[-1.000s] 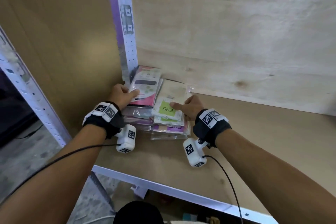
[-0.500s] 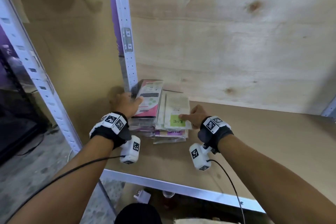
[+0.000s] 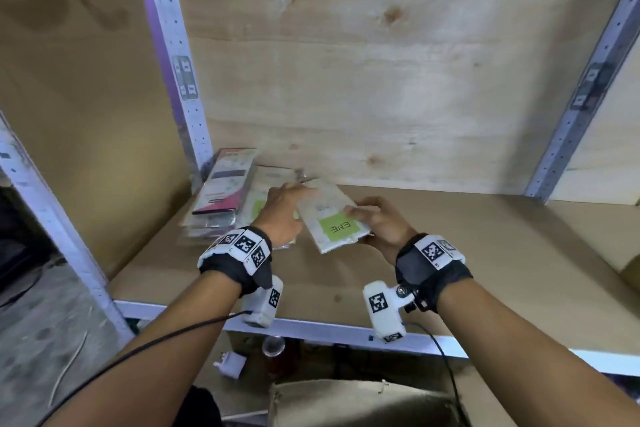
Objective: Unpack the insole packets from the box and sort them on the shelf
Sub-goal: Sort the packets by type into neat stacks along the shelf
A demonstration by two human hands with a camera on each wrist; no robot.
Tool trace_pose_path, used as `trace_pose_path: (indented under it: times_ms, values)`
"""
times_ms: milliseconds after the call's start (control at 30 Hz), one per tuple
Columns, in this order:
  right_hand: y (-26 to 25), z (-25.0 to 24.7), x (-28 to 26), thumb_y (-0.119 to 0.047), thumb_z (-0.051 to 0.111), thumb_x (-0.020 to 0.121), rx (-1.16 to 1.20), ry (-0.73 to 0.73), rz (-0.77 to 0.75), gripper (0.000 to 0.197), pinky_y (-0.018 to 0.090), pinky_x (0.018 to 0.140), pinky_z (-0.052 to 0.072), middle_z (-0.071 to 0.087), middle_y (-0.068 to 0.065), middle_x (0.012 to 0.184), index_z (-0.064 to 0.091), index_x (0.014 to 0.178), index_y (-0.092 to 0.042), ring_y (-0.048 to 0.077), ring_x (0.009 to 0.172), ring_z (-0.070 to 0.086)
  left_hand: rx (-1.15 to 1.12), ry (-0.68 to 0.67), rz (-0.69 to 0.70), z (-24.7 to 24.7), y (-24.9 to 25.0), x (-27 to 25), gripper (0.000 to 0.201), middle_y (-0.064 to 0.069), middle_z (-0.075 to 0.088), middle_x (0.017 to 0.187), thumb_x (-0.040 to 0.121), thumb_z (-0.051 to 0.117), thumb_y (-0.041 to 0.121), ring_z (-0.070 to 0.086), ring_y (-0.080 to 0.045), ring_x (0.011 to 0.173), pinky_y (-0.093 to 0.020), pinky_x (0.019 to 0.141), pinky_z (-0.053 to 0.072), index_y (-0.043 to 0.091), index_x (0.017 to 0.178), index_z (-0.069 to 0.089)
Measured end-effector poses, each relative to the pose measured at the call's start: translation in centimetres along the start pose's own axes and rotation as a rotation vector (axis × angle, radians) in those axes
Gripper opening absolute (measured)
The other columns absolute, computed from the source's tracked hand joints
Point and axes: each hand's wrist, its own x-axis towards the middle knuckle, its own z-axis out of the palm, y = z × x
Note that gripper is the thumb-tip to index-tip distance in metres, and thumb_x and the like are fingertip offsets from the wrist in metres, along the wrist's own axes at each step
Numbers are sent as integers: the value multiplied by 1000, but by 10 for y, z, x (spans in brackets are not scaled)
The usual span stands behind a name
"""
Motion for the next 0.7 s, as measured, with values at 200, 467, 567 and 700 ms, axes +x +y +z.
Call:
trace_pose_path:
  times_ms: [200,467,567,700]
  values:
    - [-20,-59,-28,-12,62,94,160,-18,10,16,28,53,50,67,14,91,52,105,-9,23,71,65,27,139,231,24,48,18,40,-3,66,126,81,77,7,51,-23,122,-26,108,27,23,118,74]
    - [-22,-116,-32,-35,56,96,390,-34,81,33,27,54,56,74,12,97,63,116,-9,23,78,73,-83,242,366,51,85,35,18,2,73,105,91,70,36,57,-24,105,-33,95,39,23,101,77]
    - [-17,-132,-26,-52,54,92,451,-44,62,48,28,52,57,75,13,99,70,101,-7,24,77,74,-109,263,320,66,90,39,25,-7,67,81,91,69,39,57,-31,87,-38,83,43,17,78,68]
    - [-17,-147,-18,-51,49,97,467,-46,6,35,27,52,56,74,15,107,56,90,-17,25,79,74,-347,131,255,85,95,46,42,-4,40,63,93,66,38,38,-25,61,-34,60,34,2,73,60]
